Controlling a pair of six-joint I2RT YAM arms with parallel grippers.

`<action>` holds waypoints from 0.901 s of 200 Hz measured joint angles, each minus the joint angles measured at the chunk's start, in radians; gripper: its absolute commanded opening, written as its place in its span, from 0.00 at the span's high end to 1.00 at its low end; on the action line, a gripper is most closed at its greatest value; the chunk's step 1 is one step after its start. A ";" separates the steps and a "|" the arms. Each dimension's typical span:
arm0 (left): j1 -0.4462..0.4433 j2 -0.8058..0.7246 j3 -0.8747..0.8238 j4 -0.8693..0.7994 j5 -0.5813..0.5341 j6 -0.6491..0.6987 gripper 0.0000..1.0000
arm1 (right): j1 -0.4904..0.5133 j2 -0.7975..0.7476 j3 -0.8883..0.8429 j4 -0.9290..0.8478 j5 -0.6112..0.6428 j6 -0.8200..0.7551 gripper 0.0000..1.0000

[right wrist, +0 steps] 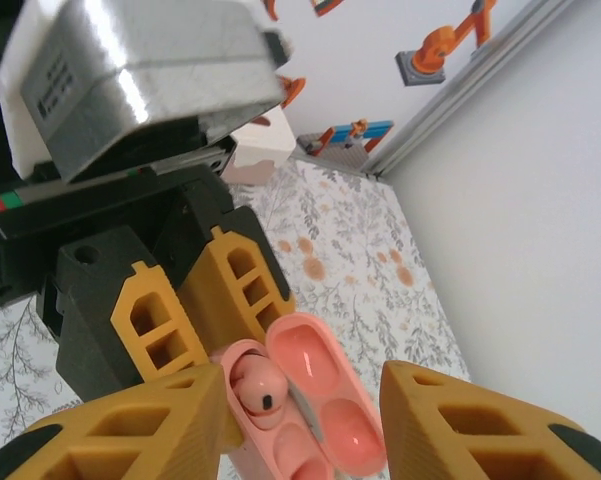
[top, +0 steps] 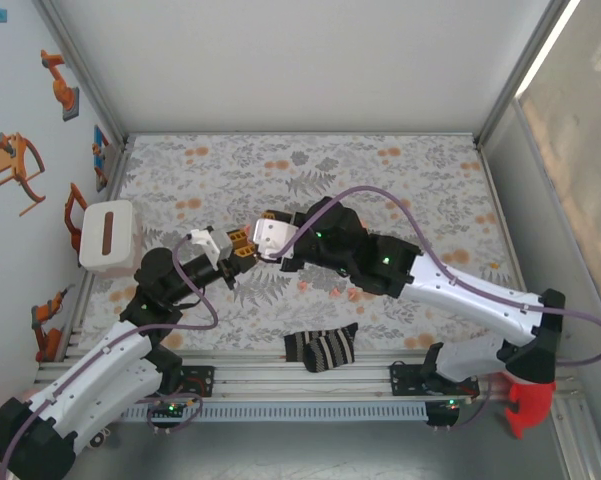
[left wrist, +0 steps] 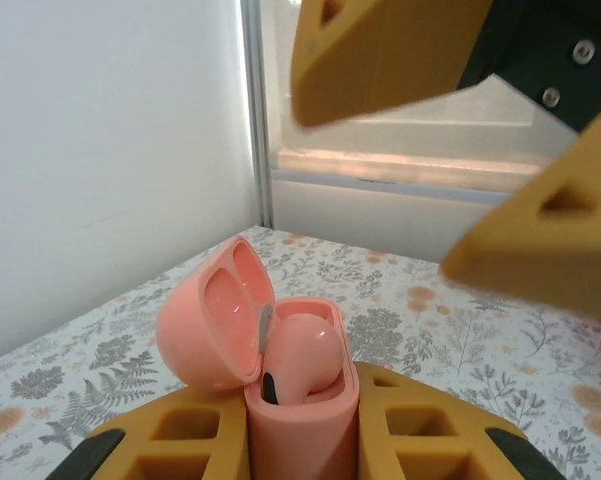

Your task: Insert wireless bluetooth earbuds into charging case

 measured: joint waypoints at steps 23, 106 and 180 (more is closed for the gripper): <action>0.000 -0.002 -0.009 0.014 -0.001 0.000 1.00 | -0.016 -0.057 0.000 0.018 0.019 0.049 0.50; 0.000 -0.097 -0.033 0.051 -0.003 0.022 1.00 | -0.195 -0.205 -0.002 -0.073 0.198 0.389 0.27; 0.000 -0.240 0.011 -0.179 -0.046 0.100 1.00 | -0.348 -0.089 0.053 -0.433 0.157 0.726 0.29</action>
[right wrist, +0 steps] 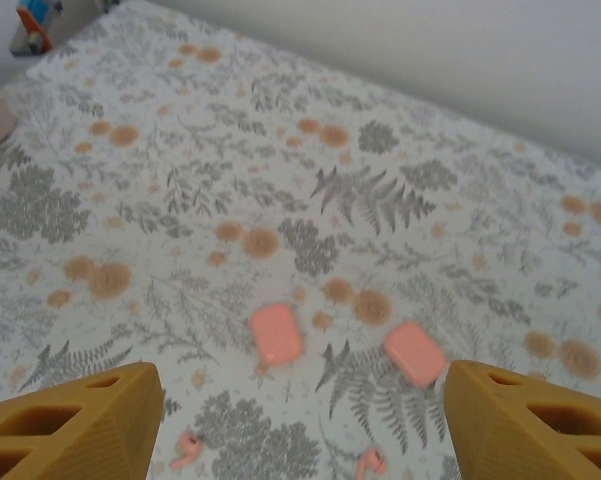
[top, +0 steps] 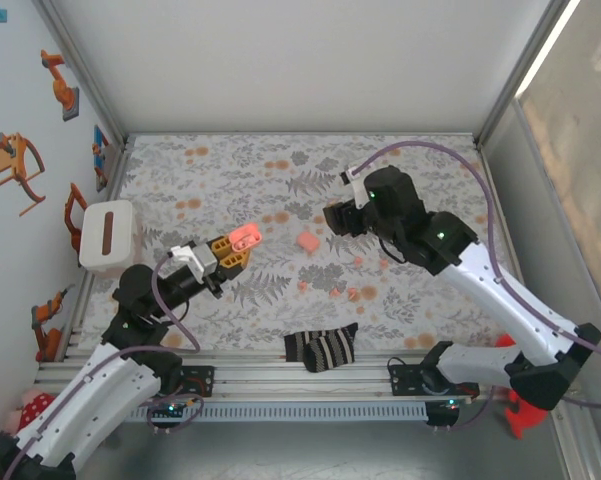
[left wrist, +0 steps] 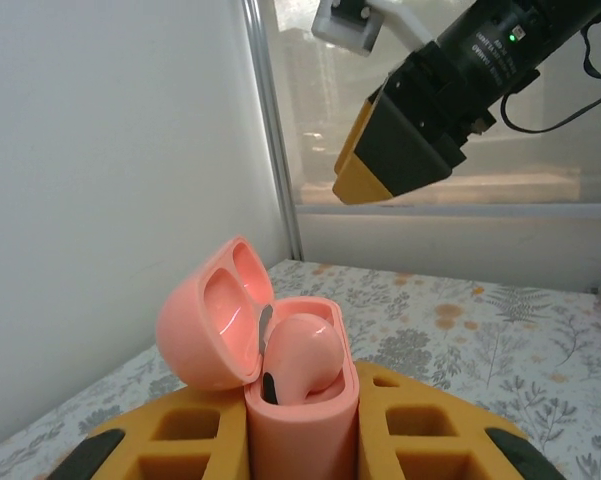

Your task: Insert wireless bluetooth earbuds into charging case

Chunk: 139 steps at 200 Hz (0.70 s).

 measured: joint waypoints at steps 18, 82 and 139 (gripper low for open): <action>0.000 -0.045 0.012 -0.070 -0.013 0.013 1.00 | -0.001 0.069 0.024 -0.056 -0.035 0.036 0.31; 0.000 -0.192 0.018 -0.244 -0.061 0.027 1.00 | -0.002 0.394 0.111 -0.198 -0.214 0.085 0.41; 0.000 -0.195 0.020 -0.290 -0.067 0.034 1.00 | -0.002 0.559 0.094 -0.182 -0.365 0.164 0.42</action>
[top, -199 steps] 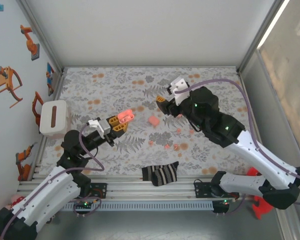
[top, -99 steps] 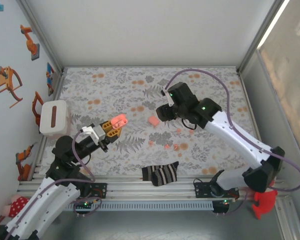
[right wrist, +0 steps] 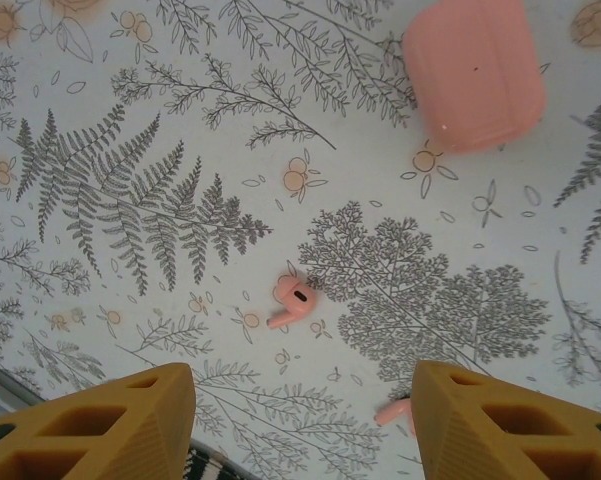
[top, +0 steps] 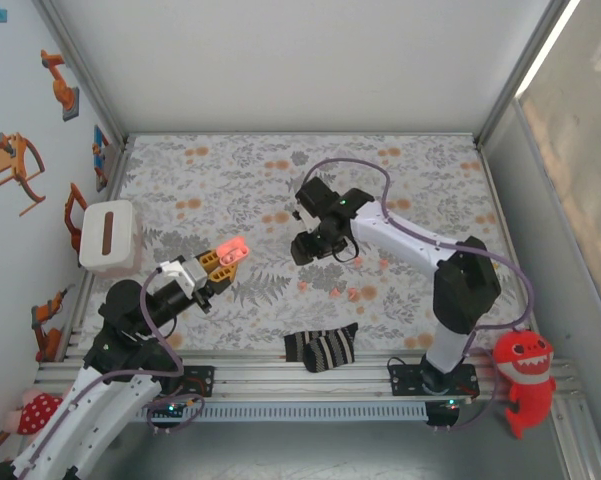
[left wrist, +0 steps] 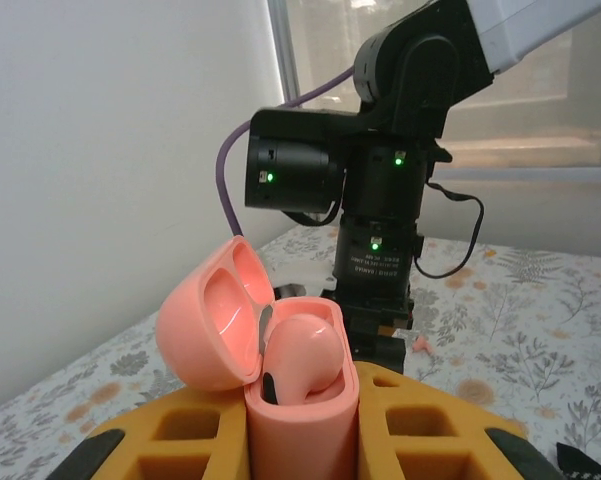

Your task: Insert wireless bluetooth earbuds into charging case

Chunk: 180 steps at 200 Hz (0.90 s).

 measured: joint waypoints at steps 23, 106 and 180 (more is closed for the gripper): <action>0.000 0.005 0.000 -0.003 0.000 0.001 1.00 | 0.000 0.055 -0.004 0.013 -0.039 0.026 0.44; 0.000 0.005 0.000 -0.005 0.002 0.000 1.00 | -0.011 0.180 -0.007 0.027 -0.136 0.055 0.49; 0.000 0.005 0.000 -0.005 0.005 0.000 1.00 | -0.011 0.225 -0.009 0.025 -0.164 0.065 0.57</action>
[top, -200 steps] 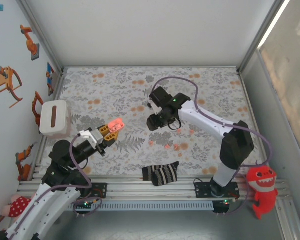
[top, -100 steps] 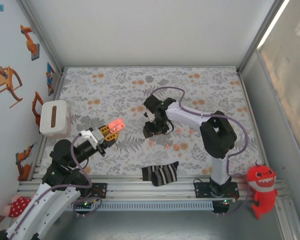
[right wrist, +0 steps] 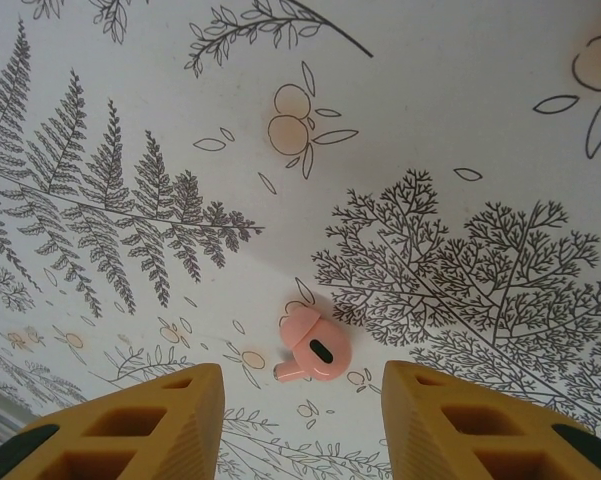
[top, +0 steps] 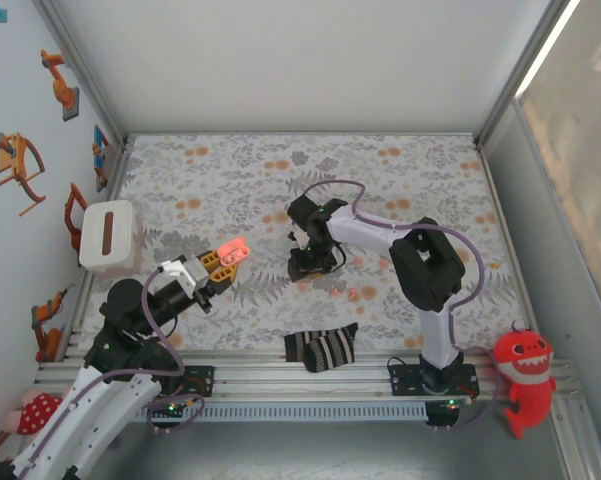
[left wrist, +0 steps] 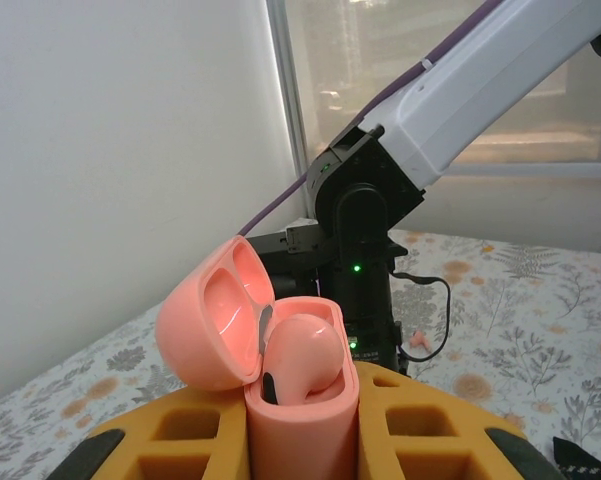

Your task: Insert wireless bluetooth earbuds into charging case

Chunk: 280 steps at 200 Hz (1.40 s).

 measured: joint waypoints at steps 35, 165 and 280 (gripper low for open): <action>0.000 0.000 0.000 0.000 0.000 0.000 1.00 | 0.000 0.017 0.000 -0.003 -0.005 0.001 0.61; 0.000 0.000 0.000 0.000 0.000 0.000 1.00 | 0.000 0.064 0.017 -0.022 -0.027 0.000 0.66; 0.000 0.000 0.000 0.000 0.000 0.000 1.00 | 0.000 0.090 0.042 -0.045 -0.031 0.000 0.71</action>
